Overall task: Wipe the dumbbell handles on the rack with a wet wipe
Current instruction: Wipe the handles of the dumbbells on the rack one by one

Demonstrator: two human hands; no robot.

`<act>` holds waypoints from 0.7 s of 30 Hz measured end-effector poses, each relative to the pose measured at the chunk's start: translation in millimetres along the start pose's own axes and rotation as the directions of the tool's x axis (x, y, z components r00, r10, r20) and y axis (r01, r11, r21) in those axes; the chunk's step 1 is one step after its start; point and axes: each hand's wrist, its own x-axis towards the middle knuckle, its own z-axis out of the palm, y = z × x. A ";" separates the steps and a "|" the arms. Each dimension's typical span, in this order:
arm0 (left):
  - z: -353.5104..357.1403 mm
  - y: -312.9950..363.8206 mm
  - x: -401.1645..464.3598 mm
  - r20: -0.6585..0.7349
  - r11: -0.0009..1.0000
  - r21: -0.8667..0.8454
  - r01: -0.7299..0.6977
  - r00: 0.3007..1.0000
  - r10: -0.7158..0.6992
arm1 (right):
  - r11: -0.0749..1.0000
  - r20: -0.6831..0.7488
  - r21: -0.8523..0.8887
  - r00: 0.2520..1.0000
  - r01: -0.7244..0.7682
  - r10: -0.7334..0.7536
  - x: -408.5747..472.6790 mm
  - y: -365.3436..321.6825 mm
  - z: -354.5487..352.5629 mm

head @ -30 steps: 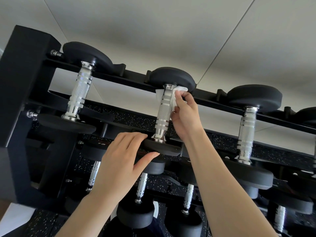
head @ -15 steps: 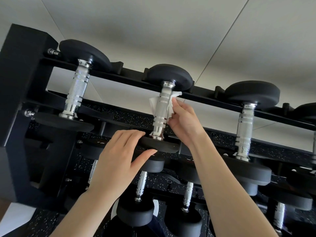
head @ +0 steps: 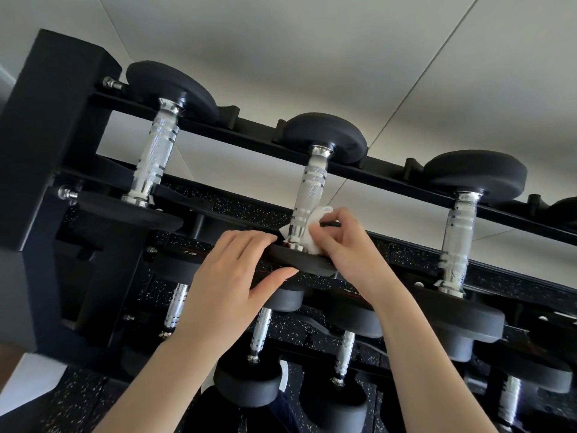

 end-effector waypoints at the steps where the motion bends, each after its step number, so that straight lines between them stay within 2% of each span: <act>1: 0.1 -0.2 0.6 0.005 1.000 -0.010 0.002 1.000 -0.002 | 0.996 -0.023 -0.078 0.999 0.031 -0.033 -2.6 -1.3 0.1; 6: -0.9 -1.5 1.6 0.017 0.996 -0.087 0.029 0.999 -0.027 | 0.927 -0.041 -0.352 0.988 0.128 -0.152 -14.8 -11.2 -5.8; 11: 1.0 -2.5 -1.0 -0.005 0.979 -0.184 0.086 0.996 -0.088 | 0.875 -0.126 -0.430 0.944 0.224 -0.304 -19.7 -21.5 -3.3; 14: 2.9 -4.6 -1.8 -0.024 0.968 -0.229 0.108 0.993 -0.116 | 0.821 -0.096 -0.487 0.915 0.300 -0.391 -14.1 -25.9 4.9; 17: 5.2 -7.7 -2.3 -0.044 0.962 -0.248 0.116 0.990 -0.131 | 0.783 -0.031 -0.550 0.930 0.291 -0.367 -3.1 -33.0 13.0; 21: 5.2 -9.5 -2.9 -0.060 0.959 -0.262 0.105 0.990 -0.125 | 0.599 0.054 -0.775 0.966 0.200 -0.253 6.5 -46.0 19.1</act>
